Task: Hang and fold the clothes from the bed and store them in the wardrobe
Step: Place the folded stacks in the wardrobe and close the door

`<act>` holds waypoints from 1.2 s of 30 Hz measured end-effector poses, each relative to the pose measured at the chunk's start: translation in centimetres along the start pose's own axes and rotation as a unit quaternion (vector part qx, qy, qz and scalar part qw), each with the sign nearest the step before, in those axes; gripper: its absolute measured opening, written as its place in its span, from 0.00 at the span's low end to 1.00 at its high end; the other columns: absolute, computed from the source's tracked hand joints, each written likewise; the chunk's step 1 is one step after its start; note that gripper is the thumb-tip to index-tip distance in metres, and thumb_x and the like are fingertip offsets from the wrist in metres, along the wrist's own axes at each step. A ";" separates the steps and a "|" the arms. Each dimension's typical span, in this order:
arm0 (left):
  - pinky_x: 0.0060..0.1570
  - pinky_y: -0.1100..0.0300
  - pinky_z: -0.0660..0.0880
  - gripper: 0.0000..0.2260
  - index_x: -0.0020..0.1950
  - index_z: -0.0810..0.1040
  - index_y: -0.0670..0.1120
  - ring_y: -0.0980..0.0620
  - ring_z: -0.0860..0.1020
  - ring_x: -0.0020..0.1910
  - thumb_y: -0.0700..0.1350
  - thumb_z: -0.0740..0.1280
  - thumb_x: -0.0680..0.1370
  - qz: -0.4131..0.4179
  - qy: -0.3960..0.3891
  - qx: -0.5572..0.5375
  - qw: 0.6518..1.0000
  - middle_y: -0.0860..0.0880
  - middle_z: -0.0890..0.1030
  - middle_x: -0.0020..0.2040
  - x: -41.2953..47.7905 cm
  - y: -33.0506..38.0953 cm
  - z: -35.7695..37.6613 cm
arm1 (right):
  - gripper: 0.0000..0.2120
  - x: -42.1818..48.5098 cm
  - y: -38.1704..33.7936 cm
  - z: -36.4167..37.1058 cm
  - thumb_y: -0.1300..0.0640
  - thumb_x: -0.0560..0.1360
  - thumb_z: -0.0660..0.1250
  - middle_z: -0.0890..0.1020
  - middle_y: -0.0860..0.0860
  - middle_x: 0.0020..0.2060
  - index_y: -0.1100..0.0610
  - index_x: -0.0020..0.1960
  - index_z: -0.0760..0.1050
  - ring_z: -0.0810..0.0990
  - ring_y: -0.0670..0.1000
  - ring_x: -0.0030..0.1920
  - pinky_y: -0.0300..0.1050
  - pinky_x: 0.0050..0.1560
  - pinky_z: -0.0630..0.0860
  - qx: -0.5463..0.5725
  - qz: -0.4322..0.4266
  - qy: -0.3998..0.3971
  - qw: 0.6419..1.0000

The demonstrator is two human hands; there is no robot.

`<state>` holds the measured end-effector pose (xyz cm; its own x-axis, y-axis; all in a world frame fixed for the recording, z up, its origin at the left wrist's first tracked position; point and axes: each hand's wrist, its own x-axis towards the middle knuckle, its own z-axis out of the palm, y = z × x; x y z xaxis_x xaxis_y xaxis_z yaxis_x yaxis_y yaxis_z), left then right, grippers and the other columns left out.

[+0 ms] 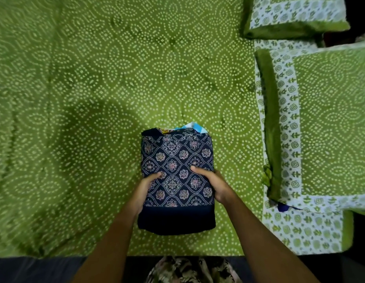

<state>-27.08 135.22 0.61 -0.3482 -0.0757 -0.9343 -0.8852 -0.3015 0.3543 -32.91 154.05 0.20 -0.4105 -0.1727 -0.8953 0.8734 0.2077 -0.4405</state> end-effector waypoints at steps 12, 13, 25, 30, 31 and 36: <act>0.59 0.60 0.69 0.19 0.64 0.70 0.46 0.56 0.75 0.55 0.49 0.63 0.75 0.023 0.009 -0.047 0.999 0.43 0.75 0.62 -3.1 0.2 -1.2 | 0.61 -1.1 -0.7 0.6 0.39 0.56 0.75 0.54 0.55 0.76 0.56 0.77 0.43 0.55 0.54 0.75 0.54 0.73 0.51 -0.022 -0.011 0.009 1.000; 0.50 0.62 0.75 0.16 0.58 0.73 0.46 0.56 0.79 0.47 0.51 0.65 0.73 0.027 0.014 -0.070 0.997 0.43 0.80 0.53 -4.0 0.2 -1.2 | 0.62 -1.8 -1.2 0.8 0.38 0.56 0.75 0.54 0.54 0.76 0.56 0.77 0.44 0.55 0.54 0.75 0.54 0.72 0.52 -0.037 -0.019 0.004 0.999; 0.57 0.65 0.56 0.29 0.72 0.63 0.42 0.58 0.68 0.56 0.54 0.63 0.74 0.200 0.079 -0.160 0.964 0.44 0.66 0.72 -13.5 -1.2 0.6 | 0.68 -7.9 -4.5 0.7 0.24 0.45 0.71 0.52 0.48 0.76 0.49 0.77 0.50 0.53 0.48 0.75 0.52 0.72 0.49 -0.195 -0.122 -0.074 0.970; 0.43 0.70 0.76 0.12 0.57 0.73 0.43 0.58 0.82 0.39 0.47 0.59 0.79 0.257 0.120 -0.244 0.927 0.49 0.84 0.45 -19.9 -5.3 2.6 | 0.50 -13.7 -4.5 0.8 0.30 0.55 0.72 0.62 0.49 0.73 0.49 0.72 0.64 0.61 0.49 0.73 0.45 0.69 0.57 -0.273 -0.169 -0.152 0.935; 0.46 0.66 0.77 0.14 0.58 0.74 0.41 0.55 0.82 0.43 0.48 0.61 0.77 0.263 0.146 -0.257 0.918 0.48 0.83 0.45 -21.0 -6.1 3.1 | 0.43 -14.8 -4.7 0.8 0.34 0.59 0.72 0.67 0.50 0.70 0.49 0.70 0.68 0.66 0.49 0.70 0.38 0.65 0.63 -0.277 -0.168 -0.172 0.930; 0.38 0.75 0.73 0.08 0.54 0.75 0.41 0.63 0.81 0.37 0.41 0.59 0.79 0.291 0.279 -0.315 0.859 0.53 0.84 0.33 -28.5 -12.1 6.3 | 0.25 -23.8 -3.9 0.5 0.41 0.67 0.71 0.79 0.43 0.57 0.49 0.60 0.75 0.79 0.37 0.49 0.31 0.49 0.75 -0.340 -0.174 -0.269 0.884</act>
<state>-8.34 147.02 23.19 -0.3170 -0.7793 -0.5405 -0.2073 -0.4992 0.8413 -26.42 156.86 23.30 -0.2793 -0.7351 -0.6178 0.2837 0.5514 -0.7845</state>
